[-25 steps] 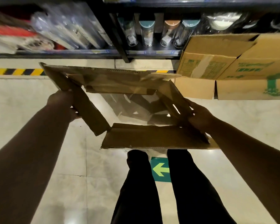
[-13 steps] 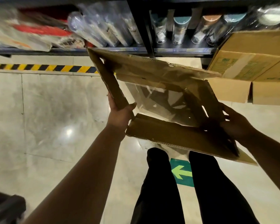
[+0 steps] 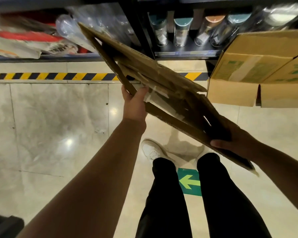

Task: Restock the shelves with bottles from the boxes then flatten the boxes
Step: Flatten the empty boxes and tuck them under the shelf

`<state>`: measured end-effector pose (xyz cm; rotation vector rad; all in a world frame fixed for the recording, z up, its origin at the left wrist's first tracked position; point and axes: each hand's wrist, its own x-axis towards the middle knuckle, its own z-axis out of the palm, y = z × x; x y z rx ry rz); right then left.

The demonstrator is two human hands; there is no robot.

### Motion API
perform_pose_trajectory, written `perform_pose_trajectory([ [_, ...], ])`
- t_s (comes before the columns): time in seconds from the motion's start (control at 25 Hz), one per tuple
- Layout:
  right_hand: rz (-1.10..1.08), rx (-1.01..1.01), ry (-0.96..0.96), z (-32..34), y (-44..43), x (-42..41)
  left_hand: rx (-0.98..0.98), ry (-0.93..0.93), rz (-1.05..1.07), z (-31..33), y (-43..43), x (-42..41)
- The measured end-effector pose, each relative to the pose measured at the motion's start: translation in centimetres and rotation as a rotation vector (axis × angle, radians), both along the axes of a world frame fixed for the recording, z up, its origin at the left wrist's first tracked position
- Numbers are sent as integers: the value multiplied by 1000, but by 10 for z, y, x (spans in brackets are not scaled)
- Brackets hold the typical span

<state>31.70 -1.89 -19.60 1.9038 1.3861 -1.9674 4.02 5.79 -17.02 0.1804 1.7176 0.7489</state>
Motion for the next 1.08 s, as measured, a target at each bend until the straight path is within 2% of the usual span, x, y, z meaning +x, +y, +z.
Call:
perform_pose_trajectory([
  [0.12,-3,-29,7,-21,-12,0,18,8,26,-4,2,9],
  [0.24,22,131,-107,-35,-23,-3,48,13,-16,-7,6,9],
  [0.32,6,220,-146,-32,-18,-4,99,119,-156,-12,14,-1],
  [0.44,-2,307,-222,-27,-4,-3,248,460,-549,-21,24,-30],
  [0.56,82,345,-276,-28,5,-8,394,940,-1125,-31,31,-53],
  [0.64,140,382,-325,-31,5,-9,381,1050,-1433,-36,37,-50],
  [0.72,148,434,-379,-29,4,-6,325,1069,-1594,-37,42,-40],
  [0.92,108,499,-444,-1,-1,17,431,1247,-1601,-12,46,-21],
  [1.08,156,528,-524,27,-21,70,516,1288,-1741,10,67,0],
])
